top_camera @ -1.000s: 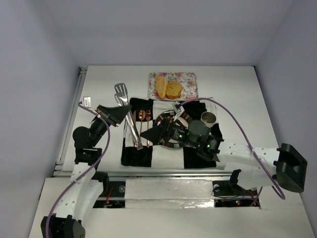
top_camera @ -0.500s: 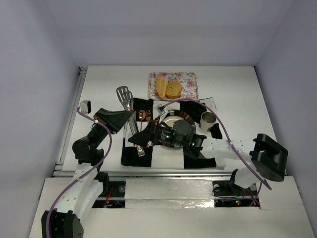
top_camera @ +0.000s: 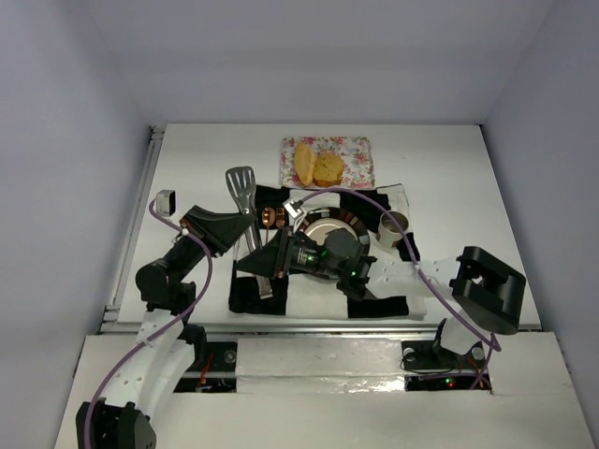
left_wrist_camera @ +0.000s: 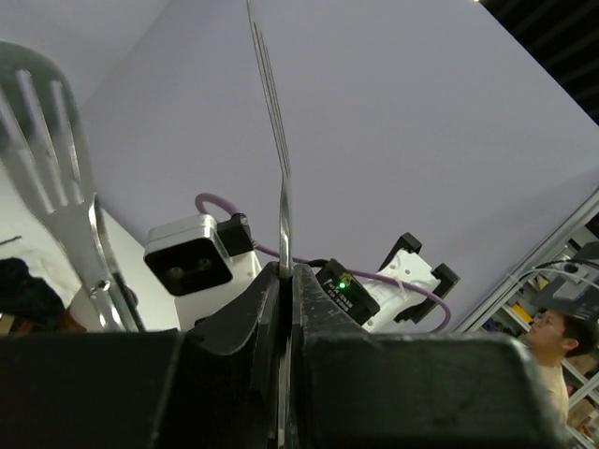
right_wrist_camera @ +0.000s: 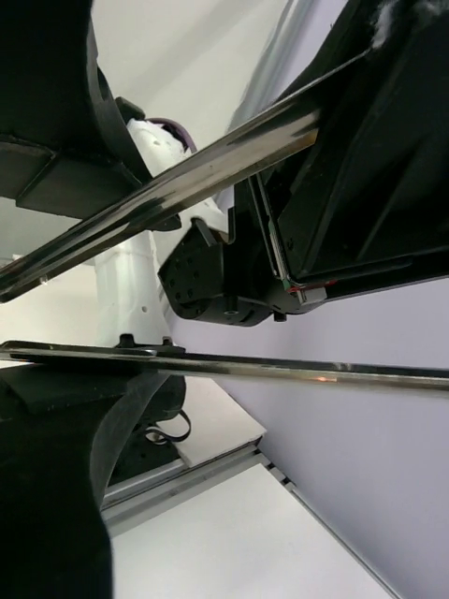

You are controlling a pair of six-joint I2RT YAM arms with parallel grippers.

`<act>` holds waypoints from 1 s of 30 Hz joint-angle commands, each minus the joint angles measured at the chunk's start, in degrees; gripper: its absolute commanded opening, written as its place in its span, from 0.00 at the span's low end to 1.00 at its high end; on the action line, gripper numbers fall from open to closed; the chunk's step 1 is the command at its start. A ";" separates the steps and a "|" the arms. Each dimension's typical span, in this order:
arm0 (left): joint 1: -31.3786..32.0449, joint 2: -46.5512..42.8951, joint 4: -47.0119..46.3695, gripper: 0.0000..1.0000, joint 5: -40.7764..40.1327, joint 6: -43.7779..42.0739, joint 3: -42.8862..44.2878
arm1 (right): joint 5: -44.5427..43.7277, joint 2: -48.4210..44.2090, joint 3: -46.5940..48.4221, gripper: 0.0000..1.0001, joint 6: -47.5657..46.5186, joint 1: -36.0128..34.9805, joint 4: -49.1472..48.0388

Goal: Place the bread

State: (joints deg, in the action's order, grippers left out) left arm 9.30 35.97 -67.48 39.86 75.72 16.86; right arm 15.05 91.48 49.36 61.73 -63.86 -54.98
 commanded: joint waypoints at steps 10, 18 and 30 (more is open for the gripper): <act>0.72 -1.33 13.84 0.77 7.60 -10.31 6.60 | -9.34 -7.19 -0.14 0.49 -1.62 0.31 7.60; 0.72 -4.14 34.33 0.99 4.80 -24.63 12.75 | -8.90 -10.79 -2.69 0.47 0.75 4.17 9.72; 0.72 -5.73 60.52 0.99 -6.01 -42.84 20.84 | -4.59 -15.28 -2.70 0.48 -2.21 14.89 26.03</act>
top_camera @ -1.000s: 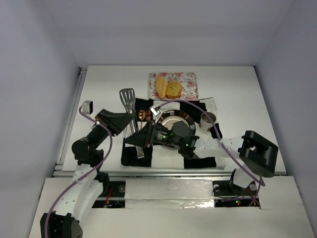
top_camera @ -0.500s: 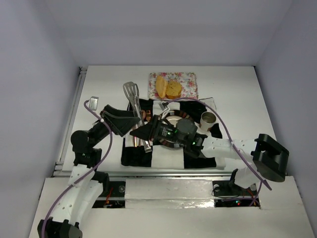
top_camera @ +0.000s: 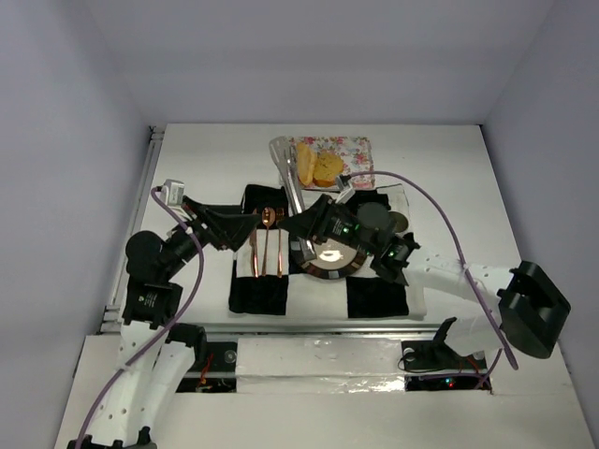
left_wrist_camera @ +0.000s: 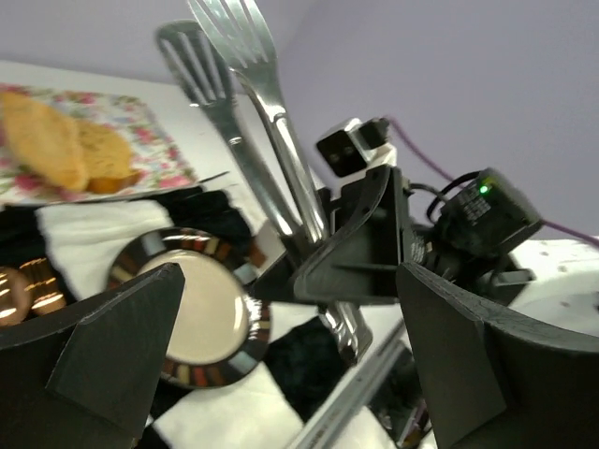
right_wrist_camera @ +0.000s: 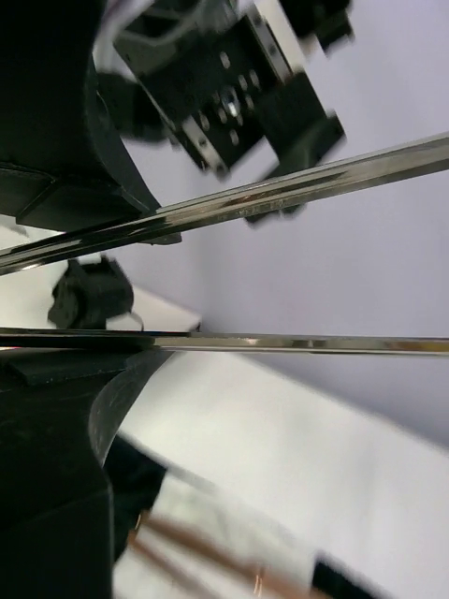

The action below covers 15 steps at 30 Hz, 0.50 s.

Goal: Place the bread

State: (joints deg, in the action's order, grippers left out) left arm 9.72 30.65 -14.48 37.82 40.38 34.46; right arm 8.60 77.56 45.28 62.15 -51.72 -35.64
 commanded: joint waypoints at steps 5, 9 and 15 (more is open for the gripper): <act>0.30 -1.21 21.23 0.99 -14.06 -17.07 5.18 | 4.40 -0.39 7.27 0.48 -10.54 11.45 26.30; 0.30 -4.01 22.92 0.99 -17.34 -18.67 1.76 | 5.63 3.55 13.16 0.48 -18.53 16.03 37.29; 0.30 -7.53 21.25 0.98 -17.78 -18.06 -1.59 | 5.37 12.16 23.17 0.48 -26.88 21.30 50.12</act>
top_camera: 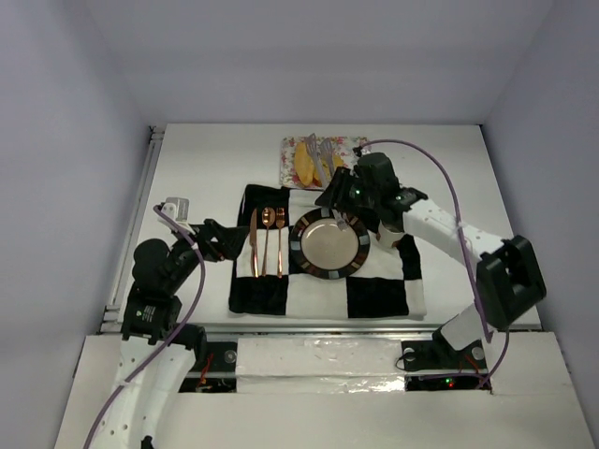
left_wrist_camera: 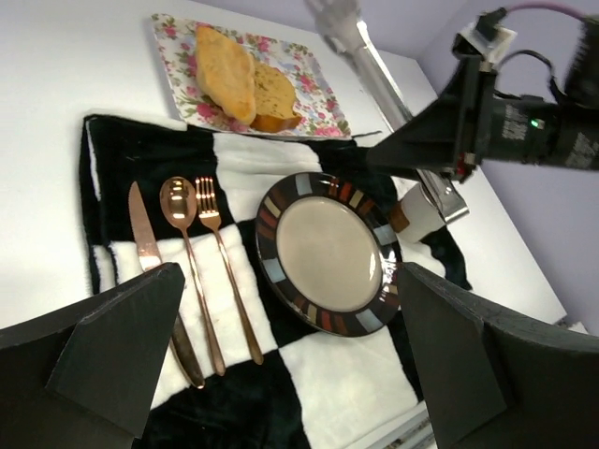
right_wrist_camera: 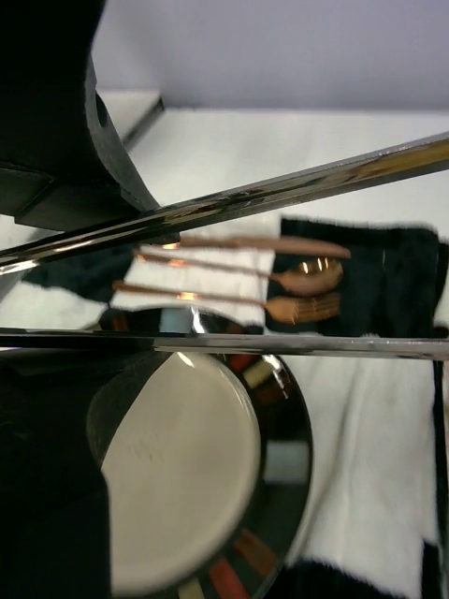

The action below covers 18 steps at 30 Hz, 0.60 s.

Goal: Place the bread

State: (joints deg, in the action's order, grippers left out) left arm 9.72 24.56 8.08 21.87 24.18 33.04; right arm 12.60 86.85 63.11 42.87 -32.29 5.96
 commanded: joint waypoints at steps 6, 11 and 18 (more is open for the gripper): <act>0.30 -3.98 -2.45 0.98 -0.86 -1.95 -1.22 | 1.02 15.53 19.32 0.48 -13.60 4.61 21.37; 0.30 -5.39 -3.07 0.98 -0.51 -2.04 -1.40 | 1.46 21.42 27.83 0.47 -14.66 6.54 27.00; 0.83 -7.15 -3.42 0.98 -0.16 -2.04 -1.75 | 2.43 28.63 36.81 0.48 -14.92 6.54 31.57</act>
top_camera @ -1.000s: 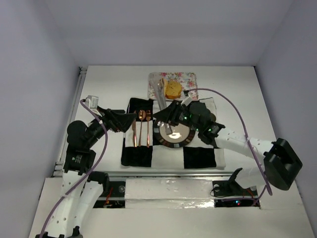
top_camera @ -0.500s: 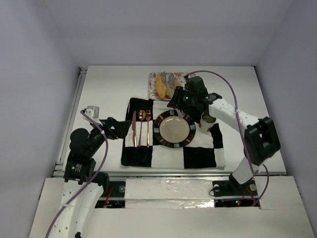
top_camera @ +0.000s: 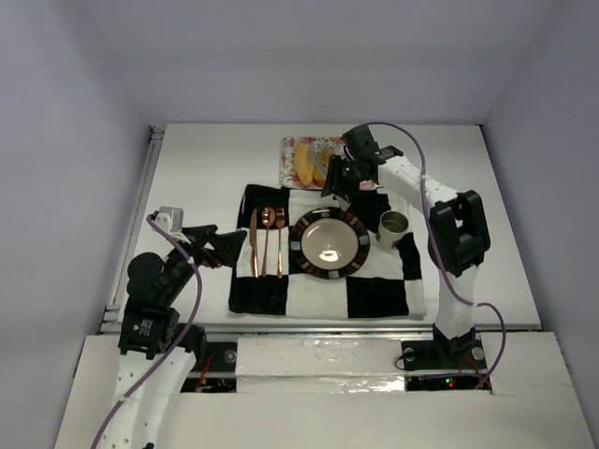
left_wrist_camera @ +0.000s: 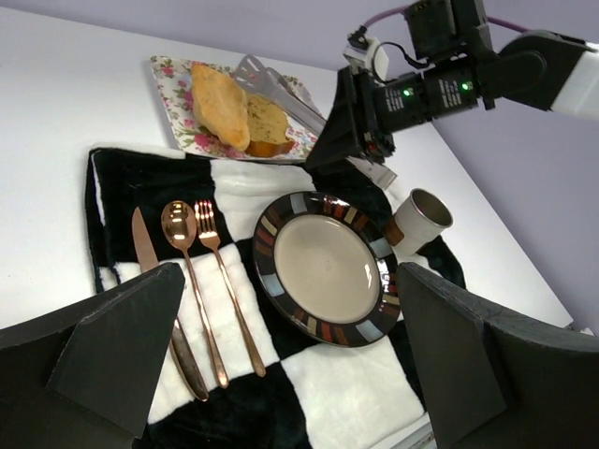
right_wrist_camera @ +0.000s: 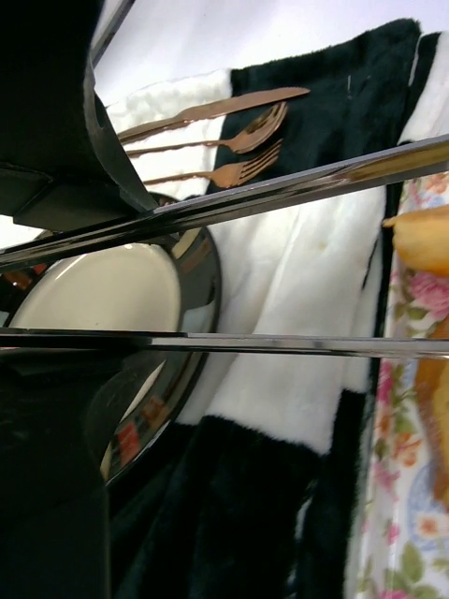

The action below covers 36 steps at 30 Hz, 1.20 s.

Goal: Place the bread

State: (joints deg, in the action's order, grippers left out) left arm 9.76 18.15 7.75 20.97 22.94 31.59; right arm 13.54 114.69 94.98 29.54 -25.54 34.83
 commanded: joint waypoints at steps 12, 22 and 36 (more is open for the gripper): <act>1.32 -1.10 -3.09 0.98 0.74 -0.88 -0.30 | 4.65 6.16 8.74 0.41 -0.80 -0.21 2.53; 1.32 -0.14 -3.18 0.97 0.74 -0.79 -0.22 | 8.95 -11.13 -2.41 0.28 1.66 -0.21 -8.71; 1.32 0.65 -3.26 0.97 0.74 -0.44 -0.39 | 5.45 -52.25 -53.63 0.28 15.87 -16.62 -22.61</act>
State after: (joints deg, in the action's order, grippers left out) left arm 10.83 18.09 7.51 20.99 22.96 31.46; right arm 21.41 69.95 46.74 39.05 -38.11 18.68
